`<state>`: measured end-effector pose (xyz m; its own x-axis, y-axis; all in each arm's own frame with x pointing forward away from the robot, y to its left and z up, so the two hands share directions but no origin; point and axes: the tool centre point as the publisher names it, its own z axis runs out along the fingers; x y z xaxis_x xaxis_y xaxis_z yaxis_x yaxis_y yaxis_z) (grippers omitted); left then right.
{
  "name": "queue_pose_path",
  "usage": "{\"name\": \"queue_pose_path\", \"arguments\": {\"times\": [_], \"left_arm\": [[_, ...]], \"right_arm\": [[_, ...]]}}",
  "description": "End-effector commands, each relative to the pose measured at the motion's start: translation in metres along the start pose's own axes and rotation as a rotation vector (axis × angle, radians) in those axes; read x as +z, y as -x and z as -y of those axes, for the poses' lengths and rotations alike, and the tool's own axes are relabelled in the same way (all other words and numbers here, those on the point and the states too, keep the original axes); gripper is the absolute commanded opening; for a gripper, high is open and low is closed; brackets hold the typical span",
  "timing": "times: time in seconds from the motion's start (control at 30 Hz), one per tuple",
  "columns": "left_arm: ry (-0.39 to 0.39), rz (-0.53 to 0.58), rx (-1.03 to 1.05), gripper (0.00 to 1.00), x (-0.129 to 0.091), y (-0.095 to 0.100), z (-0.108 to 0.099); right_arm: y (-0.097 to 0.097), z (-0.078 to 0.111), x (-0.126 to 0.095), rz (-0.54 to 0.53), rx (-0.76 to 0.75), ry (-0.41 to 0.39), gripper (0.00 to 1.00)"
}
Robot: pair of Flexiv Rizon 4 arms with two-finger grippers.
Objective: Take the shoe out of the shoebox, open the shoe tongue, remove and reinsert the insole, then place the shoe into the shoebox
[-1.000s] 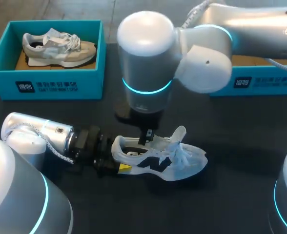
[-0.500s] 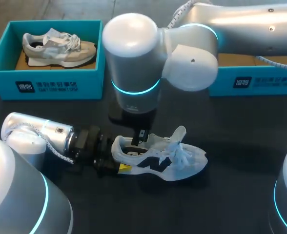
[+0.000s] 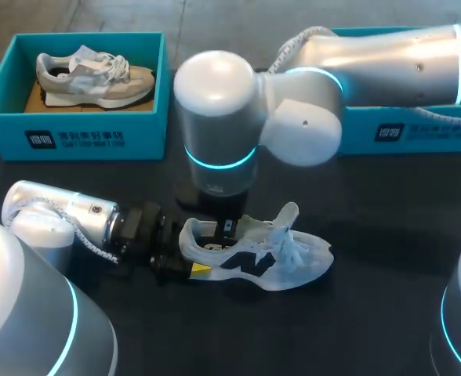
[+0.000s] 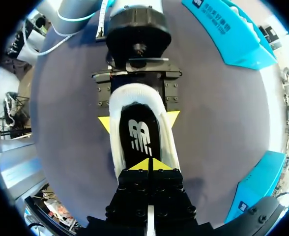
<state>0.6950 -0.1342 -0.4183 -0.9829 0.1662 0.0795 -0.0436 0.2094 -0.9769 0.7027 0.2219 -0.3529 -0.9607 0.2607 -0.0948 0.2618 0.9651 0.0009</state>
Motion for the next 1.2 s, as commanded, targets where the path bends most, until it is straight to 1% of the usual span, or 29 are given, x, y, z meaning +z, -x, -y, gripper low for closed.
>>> {"name": "queue_pose_path", "arguments": {"times": [0.03, 0.13, 0.17, 0.27, 0.5, 0.6, 0.73, 0.97, 1.2], "left_arm": [[0.001, -0.001, -0.001, 0.00, -0.001, 0.000, -0.002], [0.001, -0.001, -0.001, 0.00, -0.001, 0.000, -0.002], [0.001, -0.001, -0.001, 0.00, -0.001, 0.000, -0.002], [0.001, -0.001, -0.001, 0.00, -0.001, 0.000, -0.002], [0.001, -0.001, -0.001, 0.00, -0.001, 0.000, -0.002], [0.001, -0.001, -0.001, 0.00, -0.001, 0.000, -0.002], [0.001, -0.001, -0.001, 0.00, -0.001, 0.000, -0.002], [0.001, -0.001, -0.001, 0.00, -0.001, 0.000, -0.002], [0.001, -0.001, -0.001, 0.00, -0.001, 0.000, -0.002]], "right_arm": [[-0.003, 0.004, 0.011, 0.017, 0.000, 0.006, 0.00], [-0.003, 0.007, 0.016, 0.045, -0.005, -0.003, 0.00], [-0.003, 0.008, 0.019, 0.053, -0.009, 0.009, 0.00], [-0.002, 0.011, 0.025, 0.083, -0.017, 0.014, 0.00], [0.001, 0.018, 0.027, 0.081, 0.001, 0.000, 0.00], [0.001, 0.023, 0.028, 0.072, 0.017, -0.024, 0.00], [0.001, 0.029, 0.033, 0.066, 0.025, -0.015, 0.00], [0.002, 0.031, 0.038, 0.072, 0.025, -0.002, 0.00], [0.003, 0.039, 0.042, 0.098, 0.048, 0.012, 0.00]]}}
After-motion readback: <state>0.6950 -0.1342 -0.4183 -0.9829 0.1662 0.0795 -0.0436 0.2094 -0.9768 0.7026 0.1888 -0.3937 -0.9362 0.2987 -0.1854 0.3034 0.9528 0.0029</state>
